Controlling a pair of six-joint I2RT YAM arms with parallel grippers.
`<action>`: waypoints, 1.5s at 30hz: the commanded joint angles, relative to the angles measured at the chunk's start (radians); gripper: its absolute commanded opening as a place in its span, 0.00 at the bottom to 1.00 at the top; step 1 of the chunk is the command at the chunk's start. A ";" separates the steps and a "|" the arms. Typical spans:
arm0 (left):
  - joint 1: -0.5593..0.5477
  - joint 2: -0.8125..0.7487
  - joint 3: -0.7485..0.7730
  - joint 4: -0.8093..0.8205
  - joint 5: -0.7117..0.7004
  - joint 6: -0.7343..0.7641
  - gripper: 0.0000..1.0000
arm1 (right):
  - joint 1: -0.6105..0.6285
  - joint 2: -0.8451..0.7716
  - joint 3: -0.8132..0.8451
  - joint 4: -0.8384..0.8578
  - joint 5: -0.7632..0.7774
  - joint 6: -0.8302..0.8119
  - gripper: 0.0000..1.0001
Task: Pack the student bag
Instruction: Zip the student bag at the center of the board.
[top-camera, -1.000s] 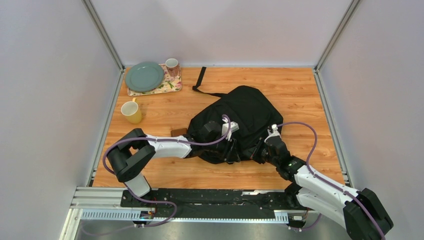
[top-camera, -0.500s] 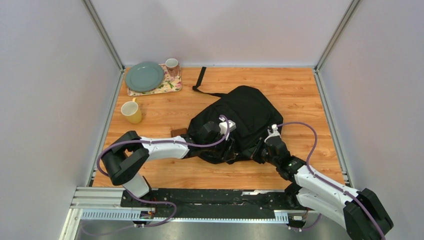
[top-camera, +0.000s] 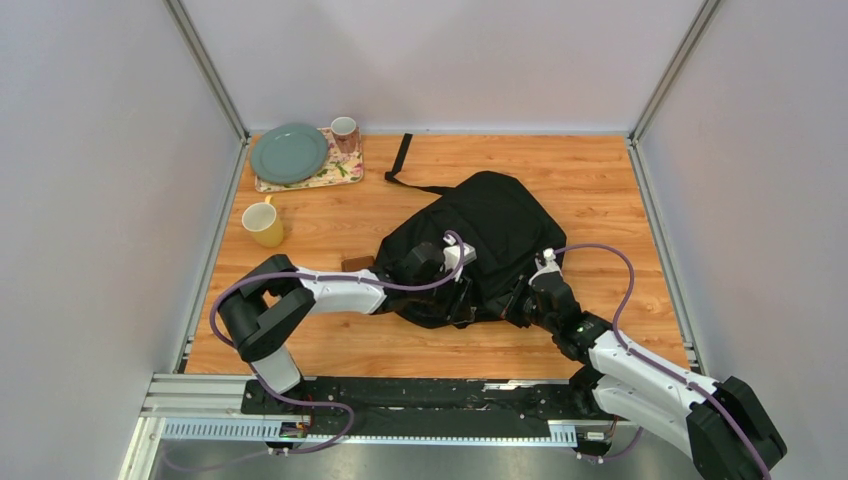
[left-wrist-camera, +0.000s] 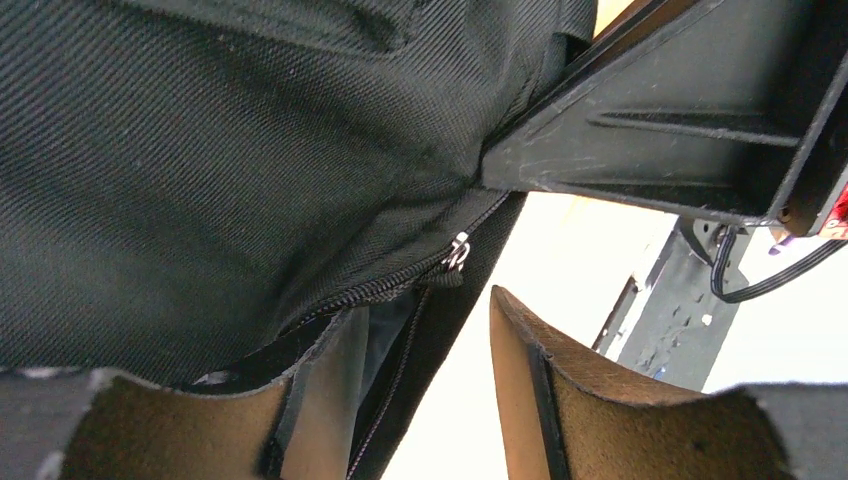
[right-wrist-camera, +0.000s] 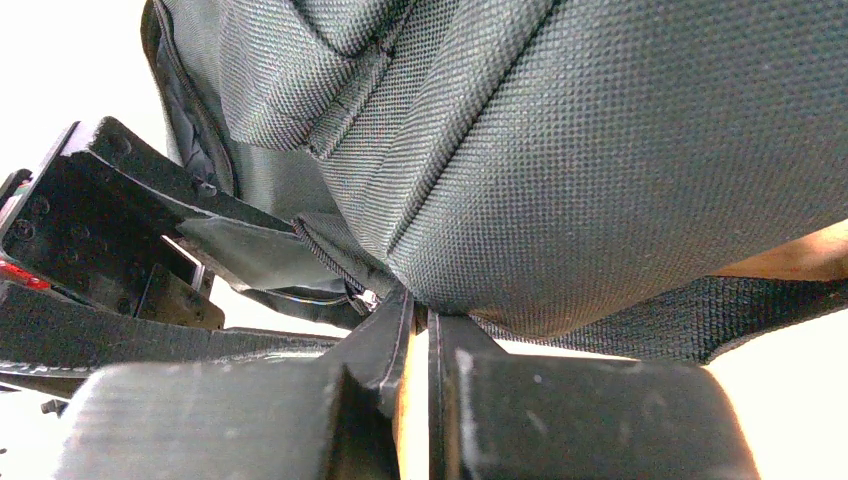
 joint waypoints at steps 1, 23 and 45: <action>0.002 0.027 0.041 0.106 0.086 -0.052 0.54 | 0.005 -0.016 0.028 0.033 -0.041 -0.020 0.04; 0.019 0.001 0.037 0.071 0.040 -0.058 0.00 | 0.004 -0.039 0.021 0.015 -0.021 -0.018 0.04; 0.029 -0.132 -0.041 -0.236 -0.070 0.133 0.00 | 0.002 -0.001 0.053 -0.096 0.102 0.003 0.00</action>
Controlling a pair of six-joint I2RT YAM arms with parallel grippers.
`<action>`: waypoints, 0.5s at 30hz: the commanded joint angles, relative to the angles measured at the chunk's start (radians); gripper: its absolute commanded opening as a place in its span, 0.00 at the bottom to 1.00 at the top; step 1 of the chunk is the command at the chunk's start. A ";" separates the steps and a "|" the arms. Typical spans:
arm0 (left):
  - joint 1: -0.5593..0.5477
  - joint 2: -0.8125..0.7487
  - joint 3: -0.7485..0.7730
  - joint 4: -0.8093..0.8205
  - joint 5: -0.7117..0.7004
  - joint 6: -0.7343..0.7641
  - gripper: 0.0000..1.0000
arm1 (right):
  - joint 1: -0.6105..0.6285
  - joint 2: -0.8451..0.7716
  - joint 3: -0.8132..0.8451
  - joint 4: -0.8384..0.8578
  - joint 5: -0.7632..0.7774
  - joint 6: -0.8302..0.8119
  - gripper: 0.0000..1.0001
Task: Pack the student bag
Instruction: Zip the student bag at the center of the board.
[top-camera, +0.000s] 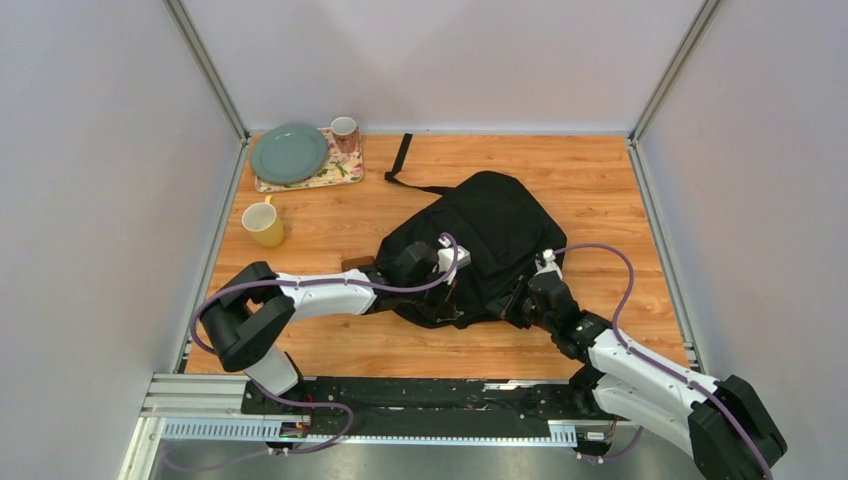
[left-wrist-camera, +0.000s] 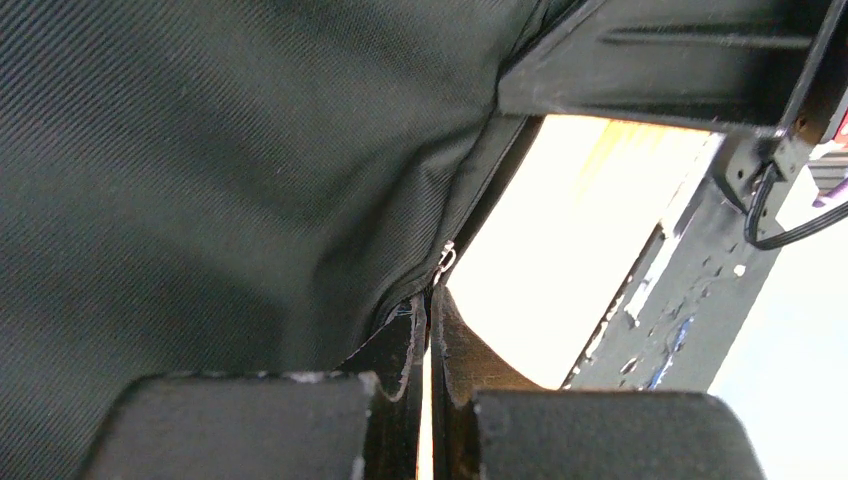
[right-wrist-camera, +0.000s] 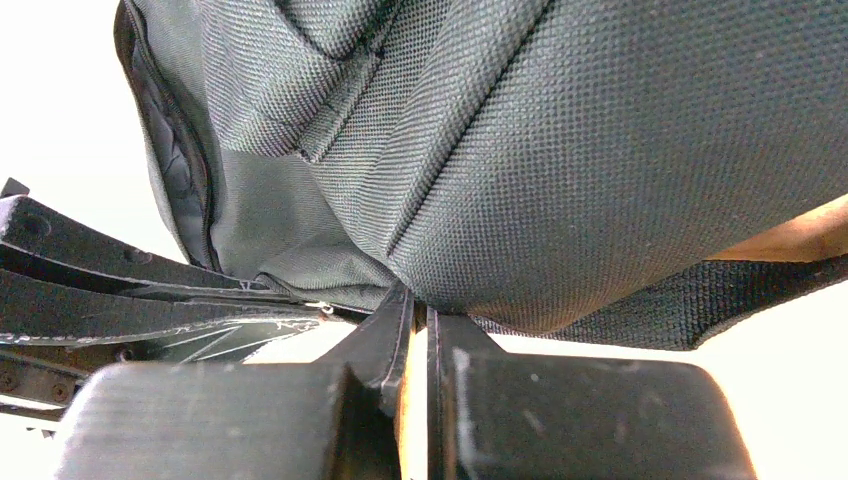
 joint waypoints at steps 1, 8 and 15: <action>0.012 -0.072 -0.049 -0.098 -0.068 0.048 0.00 | -0.002 -0.003 0.035 -0.043 0.071 -0.012 0.00; 0.012 -0.067 -0.052 -0.040 0.031 0.019 0.00 | -0.005 0.009 0.077 -0.068 0.112 -0.050 0.00; 0.012 -0.066 -0.020 -0.003 0.136 -0.004 0.00 | -0.031 0.006 0.117 -0.098 0.139 -0.098 0.00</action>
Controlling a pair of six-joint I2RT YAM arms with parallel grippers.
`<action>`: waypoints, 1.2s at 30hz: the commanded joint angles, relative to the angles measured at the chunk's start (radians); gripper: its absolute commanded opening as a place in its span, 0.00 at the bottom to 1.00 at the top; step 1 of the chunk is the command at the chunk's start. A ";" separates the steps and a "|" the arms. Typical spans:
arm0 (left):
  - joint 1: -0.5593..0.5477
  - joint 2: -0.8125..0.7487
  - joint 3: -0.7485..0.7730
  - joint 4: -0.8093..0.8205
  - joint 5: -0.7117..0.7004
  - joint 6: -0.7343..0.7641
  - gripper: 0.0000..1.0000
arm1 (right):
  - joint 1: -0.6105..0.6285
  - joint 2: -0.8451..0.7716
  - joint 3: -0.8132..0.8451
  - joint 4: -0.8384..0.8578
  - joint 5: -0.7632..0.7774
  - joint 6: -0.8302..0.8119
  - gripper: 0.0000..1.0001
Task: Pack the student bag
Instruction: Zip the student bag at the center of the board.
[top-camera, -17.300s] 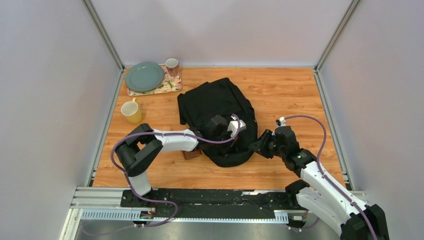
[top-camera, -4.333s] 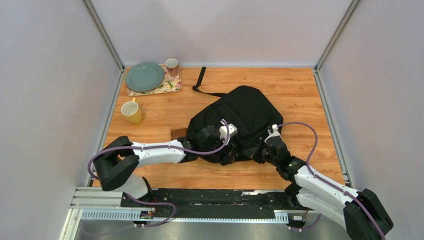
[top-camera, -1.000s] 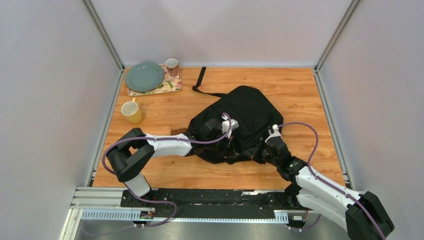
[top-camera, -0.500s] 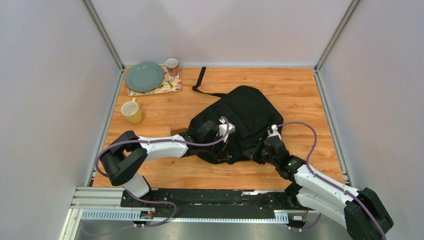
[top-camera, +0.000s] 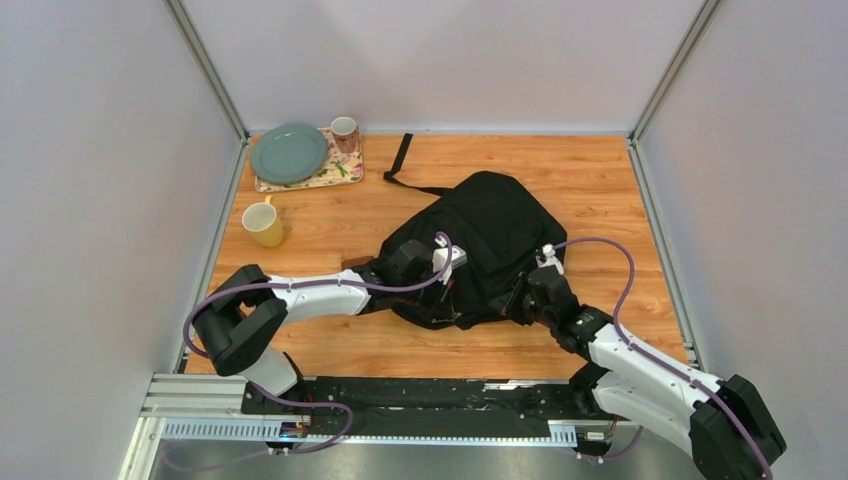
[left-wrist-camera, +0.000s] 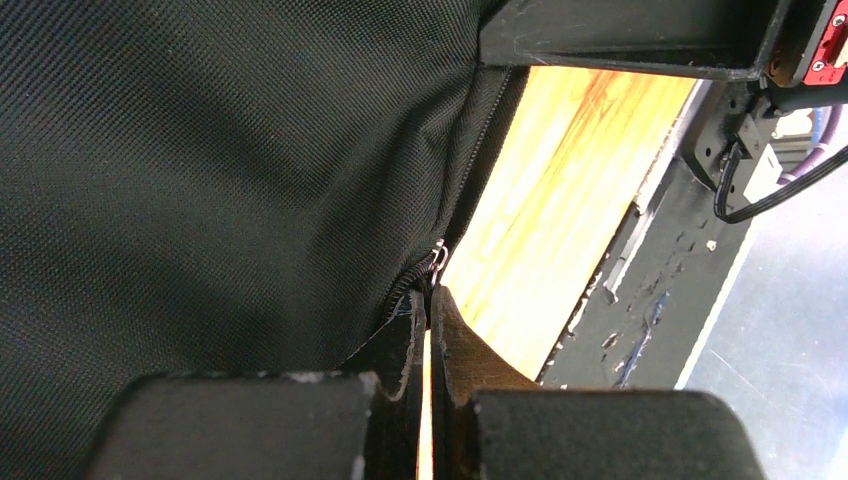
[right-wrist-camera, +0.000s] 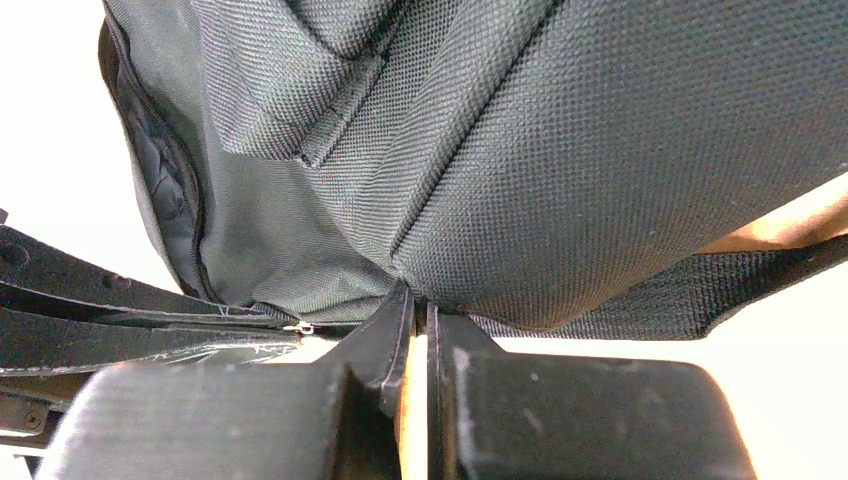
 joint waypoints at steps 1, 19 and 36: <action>0.000 -0.019 0.017 0.010 0.083 -0.013 0.00 | -0.026 -0.002 0.071 -0.017 0.103 -0.069 0.00; 0.000 -0.059 -0.003 0.069 0.081 -0.060 0.00 | -0.023 -0.171 0.029 -0.155 -0.122 0.182 0.71; 0.000 -0.068 -0.002 0.084 0.126 -0.090 0.00 | -0.012 -0.019 -0.057 0.182 -0.133 0.345 0.71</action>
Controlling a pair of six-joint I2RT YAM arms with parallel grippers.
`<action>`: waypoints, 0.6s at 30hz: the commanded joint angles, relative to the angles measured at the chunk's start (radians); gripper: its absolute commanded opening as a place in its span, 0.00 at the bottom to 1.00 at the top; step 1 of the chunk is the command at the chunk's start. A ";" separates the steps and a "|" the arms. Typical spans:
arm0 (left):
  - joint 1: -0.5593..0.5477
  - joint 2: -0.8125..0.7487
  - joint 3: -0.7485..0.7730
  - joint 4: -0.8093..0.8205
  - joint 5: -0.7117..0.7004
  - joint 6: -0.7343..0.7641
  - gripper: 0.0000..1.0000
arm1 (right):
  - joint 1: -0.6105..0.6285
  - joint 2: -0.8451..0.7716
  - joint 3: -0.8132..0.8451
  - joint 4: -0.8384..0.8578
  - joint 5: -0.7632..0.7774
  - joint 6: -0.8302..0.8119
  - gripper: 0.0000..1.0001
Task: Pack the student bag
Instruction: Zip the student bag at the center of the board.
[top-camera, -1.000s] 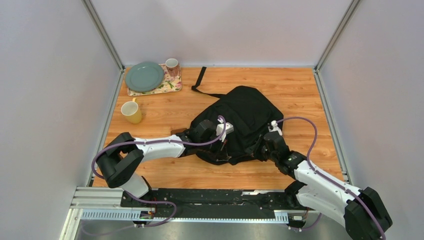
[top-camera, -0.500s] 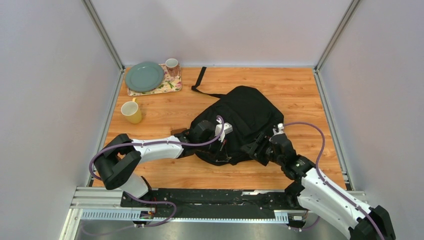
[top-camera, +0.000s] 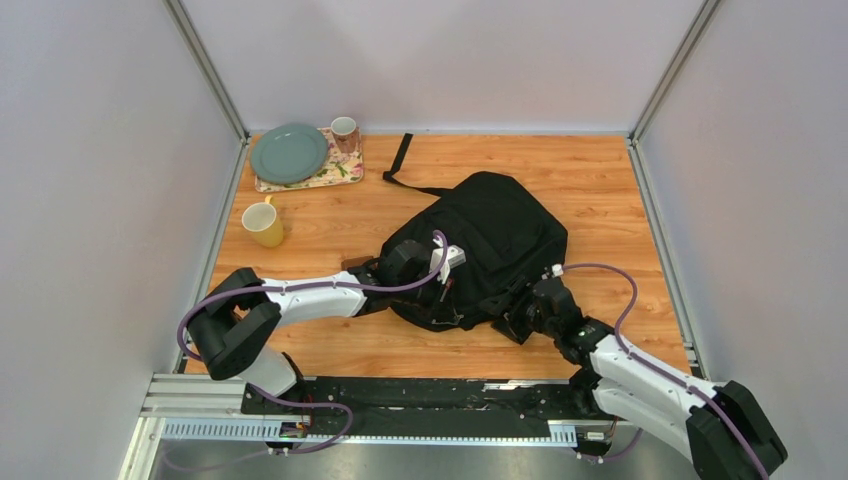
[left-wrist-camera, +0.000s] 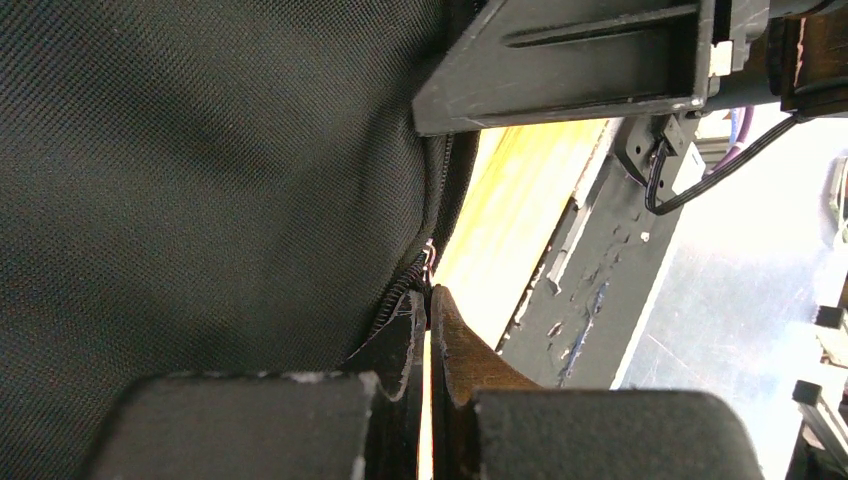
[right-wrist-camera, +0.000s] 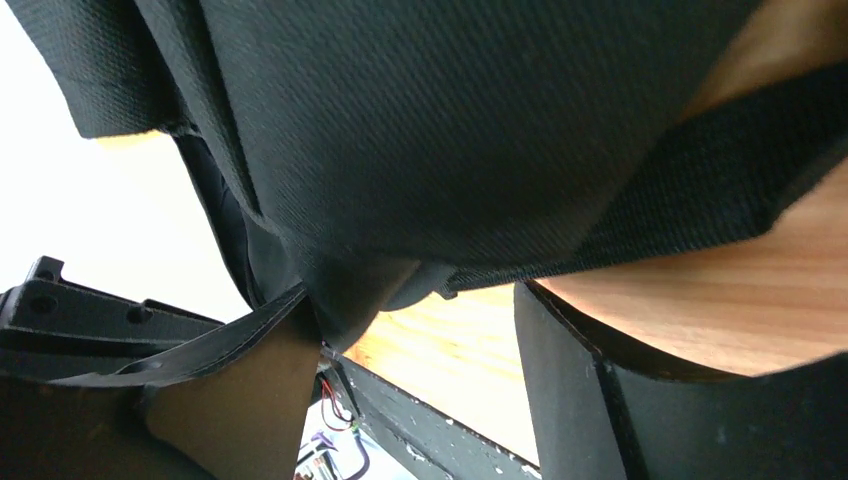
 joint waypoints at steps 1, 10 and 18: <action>-0.003 -0.037 0.014 0.052 0.048 -0.021 0.00 | 0.005 0.106 0.086 0.121 -0.004 -0.015 0.70; -0.006 -0.042 0.017 0.041 0.050 -0.018 0.00 | -0.015 0.219 0.159 0.119 0.016 -0.123 0.14; -0.005 -0.100 -0.015 -0.097 -0.037 0.047 0.00 | -0.294 0.209 0.314 -0.131 -0.006 -0.522 0.00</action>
